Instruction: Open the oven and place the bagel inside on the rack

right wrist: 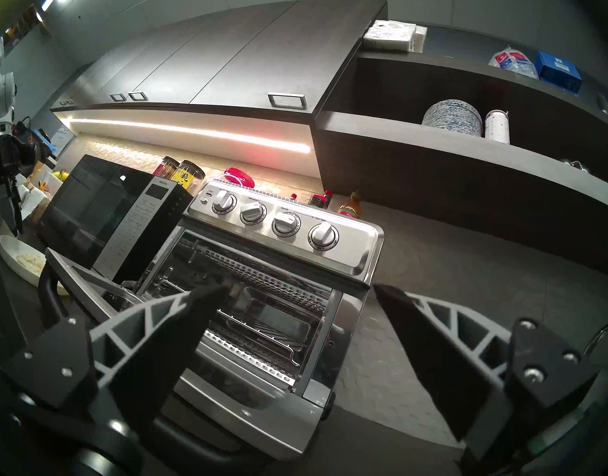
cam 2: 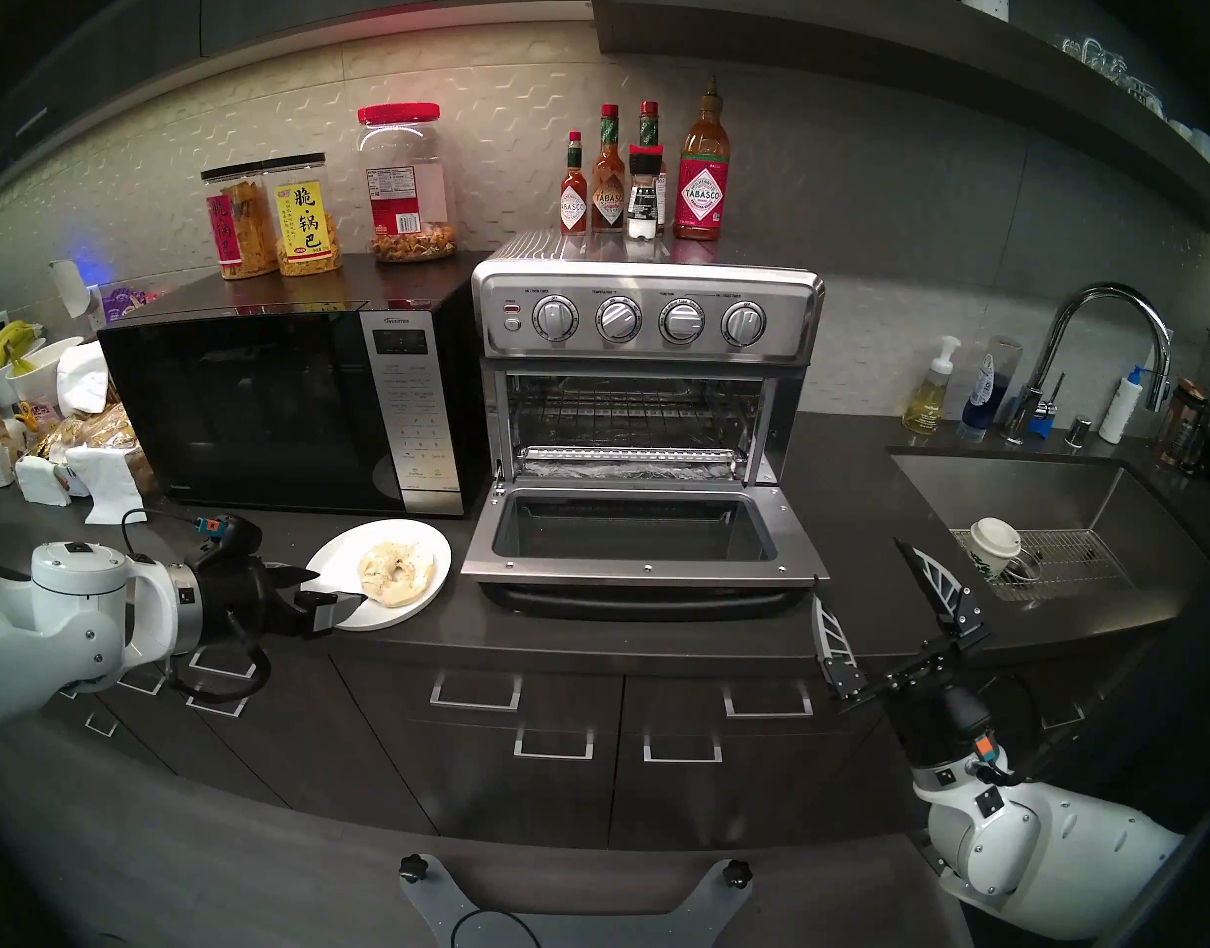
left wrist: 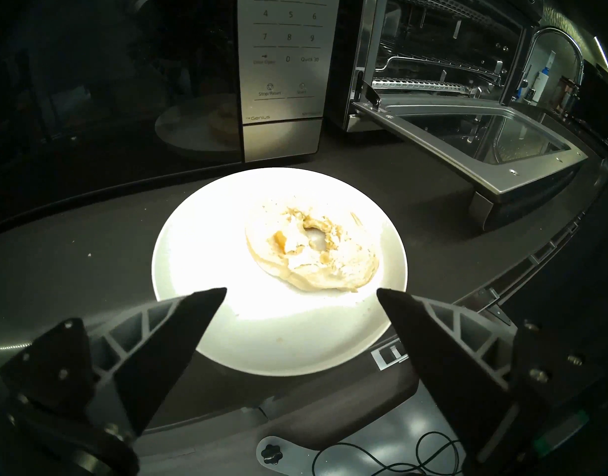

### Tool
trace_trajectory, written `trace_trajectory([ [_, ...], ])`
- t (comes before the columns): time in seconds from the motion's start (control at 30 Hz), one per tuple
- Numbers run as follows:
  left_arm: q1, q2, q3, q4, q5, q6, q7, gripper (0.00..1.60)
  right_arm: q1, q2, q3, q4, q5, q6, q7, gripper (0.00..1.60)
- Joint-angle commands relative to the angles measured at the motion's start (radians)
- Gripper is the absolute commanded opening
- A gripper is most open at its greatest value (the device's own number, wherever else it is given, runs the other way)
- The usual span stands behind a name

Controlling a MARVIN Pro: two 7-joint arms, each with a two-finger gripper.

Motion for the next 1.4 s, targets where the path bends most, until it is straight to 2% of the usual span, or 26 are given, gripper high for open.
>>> trace_trajectory([
  [0.0,-0.076,0.017,0.044,0.007,-0.009,-0.042,0.029,1.60,0.004,-0.002,0.007,-0.006,-0.001,-0.003,-0.015,1.60],
  [0.6,-0.220,0.027,0.166,0.022,-0.033,-0.052,0.073,1.60,0.005,-0.002,0.007,-0.006,0.003,-0.003,-0.011,1.60],
  [1.37,-0.373,0.030,0.297,0.029,-0.043,-0.040,0.075,1.60,0.005,-0.001,0.007,-0.005,0.008,-0.003,-0.007,1.60],
])
